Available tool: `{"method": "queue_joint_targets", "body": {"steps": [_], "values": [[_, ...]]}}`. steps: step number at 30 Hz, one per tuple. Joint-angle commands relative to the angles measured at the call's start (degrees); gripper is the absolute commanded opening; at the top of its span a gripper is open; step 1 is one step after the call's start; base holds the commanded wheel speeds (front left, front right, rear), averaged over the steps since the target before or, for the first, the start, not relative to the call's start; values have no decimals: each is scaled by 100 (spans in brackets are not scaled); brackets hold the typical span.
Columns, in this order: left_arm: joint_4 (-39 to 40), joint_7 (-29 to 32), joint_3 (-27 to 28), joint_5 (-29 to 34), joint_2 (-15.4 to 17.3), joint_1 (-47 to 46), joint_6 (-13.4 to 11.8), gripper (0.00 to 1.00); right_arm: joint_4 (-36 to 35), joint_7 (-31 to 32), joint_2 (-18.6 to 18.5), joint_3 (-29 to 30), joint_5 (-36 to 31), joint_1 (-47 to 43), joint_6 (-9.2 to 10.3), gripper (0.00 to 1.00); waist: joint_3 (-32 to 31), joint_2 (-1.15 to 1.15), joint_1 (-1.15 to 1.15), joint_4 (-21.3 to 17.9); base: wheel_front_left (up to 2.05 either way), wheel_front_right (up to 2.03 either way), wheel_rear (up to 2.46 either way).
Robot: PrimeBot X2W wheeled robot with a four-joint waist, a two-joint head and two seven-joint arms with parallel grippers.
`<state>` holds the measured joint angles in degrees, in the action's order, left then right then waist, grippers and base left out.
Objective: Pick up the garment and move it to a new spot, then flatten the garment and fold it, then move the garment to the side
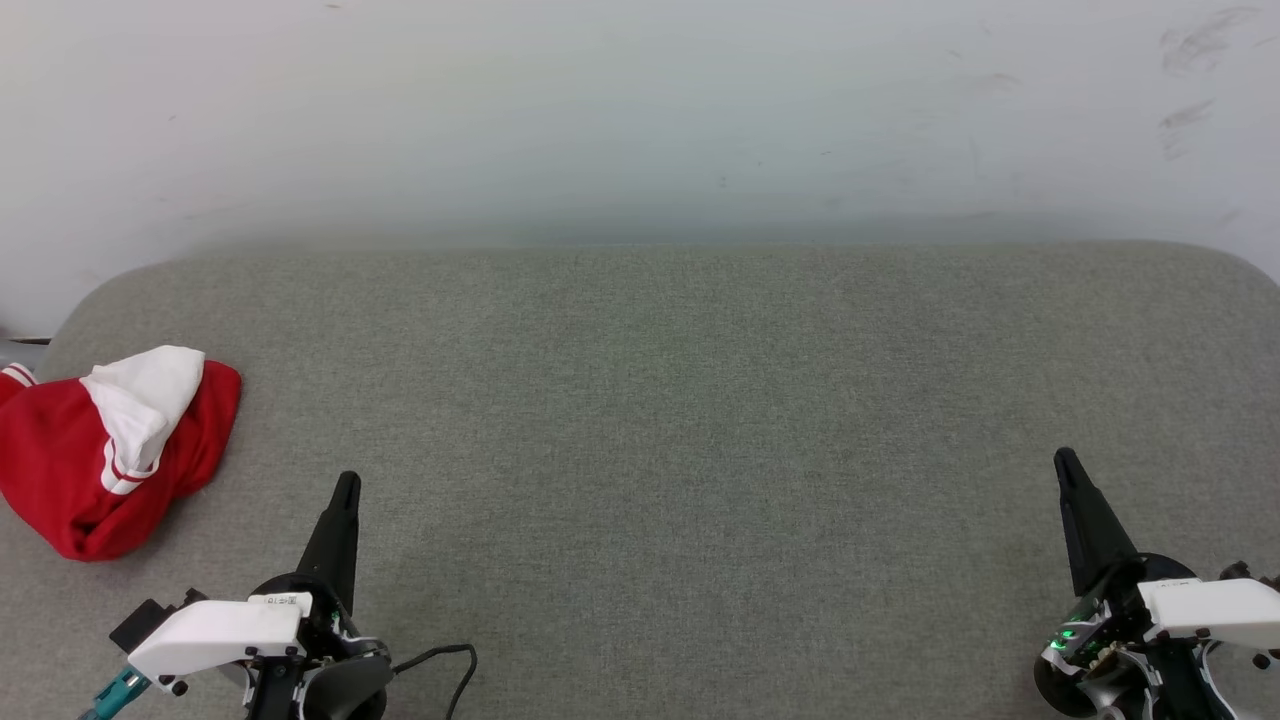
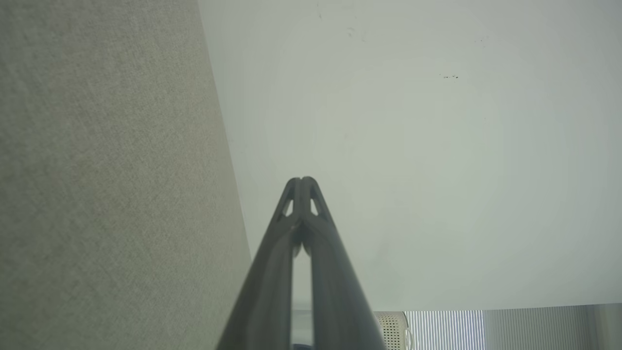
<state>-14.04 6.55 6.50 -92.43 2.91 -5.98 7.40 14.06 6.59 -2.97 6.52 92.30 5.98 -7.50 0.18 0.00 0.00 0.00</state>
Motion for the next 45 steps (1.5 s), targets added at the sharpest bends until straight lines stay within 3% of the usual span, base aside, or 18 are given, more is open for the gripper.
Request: {"method": "queue_joint_targets", "body": {"steps": [1, 18, 19, 36, 45], "values": [[-4, -2, 6, 19, -3, -65, 23, 0, -2, -2, 27, -2, 17, 66, 3, 0, 0, 0, 0, 0, 0, 0, 0], [-4, -2, 6, 19, -3, -65, 23, 0, -2, -3, 27, -2, 17, 66, 3, 0, 0, 0, 0, 0, 0, 0, 0], [0, 0, 0, 0, 0, -1, 0, 100, 0, -1, 0, 0, 0, 0, 0, 100, 0, 0, 0, 0, 0, 0, 0], [117, -399, -529, -41, -11, -104, -4, 100, -166, -346, -78, -241, -255, -110, 0, 100, 3, 0, 0, -2, 0, 0, 0], [235, -642, -626, 810, 9, -182, -2, 100, -159, -642, -173, -349, -1133, -65, 0, 100, -4, 0, 0, -6, 0, 0, 0]]}}
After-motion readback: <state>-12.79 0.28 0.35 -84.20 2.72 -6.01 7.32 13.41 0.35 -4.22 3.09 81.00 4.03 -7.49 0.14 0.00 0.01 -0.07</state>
